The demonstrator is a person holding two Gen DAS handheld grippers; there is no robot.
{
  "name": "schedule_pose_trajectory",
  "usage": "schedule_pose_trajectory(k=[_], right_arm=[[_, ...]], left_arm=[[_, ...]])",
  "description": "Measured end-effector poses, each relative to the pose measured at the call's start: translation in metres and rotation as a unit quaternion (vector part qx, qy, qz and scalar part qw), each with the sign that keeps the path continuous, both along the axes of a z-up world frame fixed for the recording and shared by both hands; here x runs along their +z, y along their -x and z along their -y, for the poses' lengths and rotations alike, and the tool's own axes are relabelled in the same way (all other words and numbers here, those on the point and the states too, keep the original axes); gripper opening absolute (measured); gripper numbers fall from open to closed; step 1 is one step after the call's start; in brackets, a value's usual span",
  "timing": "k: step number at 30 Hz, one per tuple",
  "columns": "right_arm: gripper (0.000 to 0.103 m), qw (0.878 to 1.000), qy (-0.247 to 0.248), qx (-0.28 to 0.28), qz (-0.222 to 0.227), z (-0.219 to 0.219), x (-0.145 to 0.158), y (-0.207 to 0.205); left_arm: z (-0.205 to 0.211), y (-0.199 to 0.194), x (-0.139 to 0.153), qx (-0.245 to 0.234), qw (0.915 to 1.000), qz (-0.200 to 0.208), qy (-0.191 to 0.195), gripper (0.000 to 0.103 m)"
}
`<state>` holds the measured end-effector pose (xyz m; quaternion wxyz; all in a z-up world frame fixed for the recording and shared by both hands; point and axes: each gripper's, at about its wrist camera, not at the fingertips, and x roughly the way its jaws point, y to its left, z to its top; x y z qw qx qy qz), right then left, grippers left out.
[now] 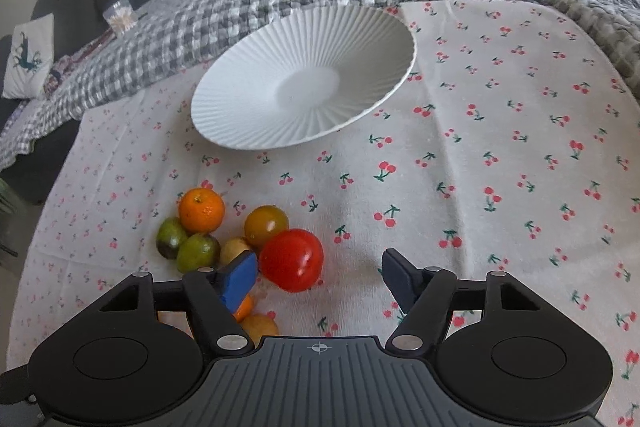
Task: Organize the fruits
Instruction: 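Grasp the large orange with the left tool while the right tool grasps the red tomato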
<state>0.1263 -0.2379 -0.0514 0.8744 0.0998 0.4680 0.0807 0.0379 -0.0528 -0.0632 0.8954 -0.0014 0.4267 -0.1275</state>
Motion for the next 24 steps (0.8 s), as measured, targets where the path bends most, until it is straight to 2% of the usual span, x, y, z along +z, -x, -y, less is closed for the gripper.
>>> schedule_pose_trajectory(k=[5, 11, 16, 19, 23, 24], right_arm=[[0.063, 1.0, -0.004, 0.015, 0.002, -0.006, -0.004, -0.003], [0.044, 0.999, -0.017, 0.029, 0.006, -0.011, -0.002, -0.003], [0.045, 0.999, -0.025, 0.021, 0.008, -0.011, -0.004, -0.005], [0.05, 0.999, -0.036, 0.023, 0.008, -0.012, -0.006, -0.004], [0.05, 0.999, -0.044, 0.023, 0.005, -0.013, -0.006, -0.004], [0.047, 0.999, -0.045, 0.021, 0.006, -0.012, -0.006, -0.004]], left_arm=[[-0.002, 0.0, 0.001, 0.001, 1.0, -0.001, 0.007, 0.039], [-0.001, 0.004, 0.003, -0.007, 0.9999, 0.001, 0.016, 0.039], [-0.001, 0.005, 0.003, -0.007, 0.9998, 0.003, 0.016, 0.039], [-0.002, 0.006, 0.005, -0.006, 0.9998, 0.005, 0.021, 0.039], [-0.002, 0.009, 0.007, -0.007, 0.9997, 0.01, 0.02, 0.039], [-0.002, 0.009, 0.008, -0.008, 0.9997, 0.012, 0.02, 0.039]])
